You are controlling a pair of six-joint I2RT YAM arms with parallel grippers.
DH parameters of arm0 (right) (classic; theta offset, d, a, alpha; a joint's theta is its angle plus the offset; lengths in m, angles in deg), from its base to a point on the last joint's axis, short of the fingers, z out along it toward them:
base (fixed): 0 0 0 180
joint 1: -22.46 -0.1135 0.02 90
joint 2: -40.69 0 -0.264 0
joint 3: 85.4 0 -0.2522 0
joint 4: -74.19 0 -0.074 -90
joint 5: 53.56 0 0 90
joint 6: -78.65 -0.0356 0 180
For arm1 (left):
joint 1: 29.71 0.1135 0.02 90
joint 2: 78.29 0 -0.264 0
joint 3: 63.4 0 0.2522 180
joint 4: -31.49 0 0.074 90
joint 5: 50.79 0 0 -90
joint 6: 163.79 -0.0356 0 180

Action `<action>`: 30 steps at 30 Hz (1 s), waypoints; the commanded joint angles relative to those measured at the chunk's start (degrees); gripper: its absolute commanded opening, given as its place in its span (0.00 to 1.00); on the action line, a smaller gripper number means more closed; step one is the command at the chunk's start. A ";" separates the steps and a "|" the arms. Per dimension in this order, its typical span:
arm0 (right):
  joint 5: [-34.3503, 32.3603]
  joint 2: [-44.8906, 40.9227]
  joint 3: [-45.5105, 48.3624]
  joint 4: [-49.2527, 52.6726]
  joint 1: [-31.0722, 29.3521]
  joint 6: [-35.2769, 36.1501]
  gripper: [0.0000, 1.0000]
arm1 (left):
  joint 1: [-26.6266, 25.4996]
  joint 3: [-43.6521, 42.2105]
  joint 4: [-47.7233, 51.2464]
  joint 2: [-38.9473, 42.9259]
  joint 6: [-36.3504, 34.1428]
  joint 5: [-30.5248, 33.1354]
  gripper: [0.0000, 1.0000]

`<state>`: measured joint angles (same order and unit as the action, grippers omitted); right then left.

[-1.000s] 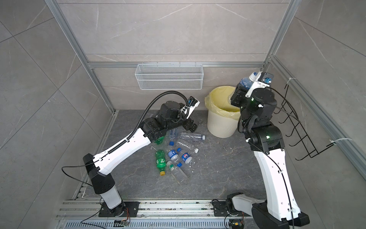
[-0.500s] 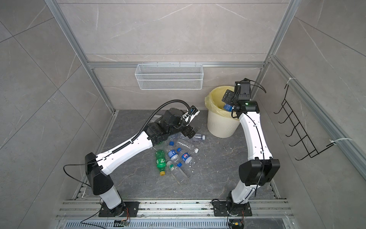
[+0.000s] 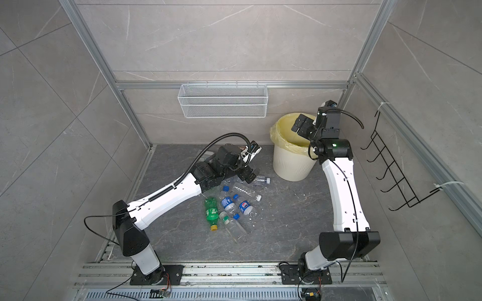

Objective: Throw the plastic bottles in the bin
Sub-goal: 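Open both grippers over the bin to drop the bottles, then move both grippers back down to the bottle pile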

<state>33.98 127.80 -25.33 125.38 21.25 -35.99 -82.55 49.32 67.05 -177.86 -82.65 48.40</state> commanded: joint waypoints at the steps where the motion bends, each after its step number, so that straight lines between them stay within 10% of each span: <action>1: 3.59 -3.61 2.96 -1.43 -1.71 -2.38 1.00 | 0.02 1.28 2.82 2.79 4.33 2.59 1.00; 12: 0.21 -12.71 13.66 0.06 -16.77 -2.60 1.00 | 4.59 0.77 18.46 6.28 23.67 11.57 1.00; 23: -9.52 -11.77 28.25 -4.30 -35.95 0.27 1.00 | 23.74 -14.05 16.92 11.41 44.46 2.21 1.00; 30: -10.51 -4.98 28.78 -10.02 -42.48 4.84 0.99 | 33.36 -10.32 14.47 0.50 55.26 0.32 1.00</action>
<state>25.31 121.05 2.97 119.87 -20.12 -34.09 -50.66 35.24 83.97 -173.42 -34.28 50.72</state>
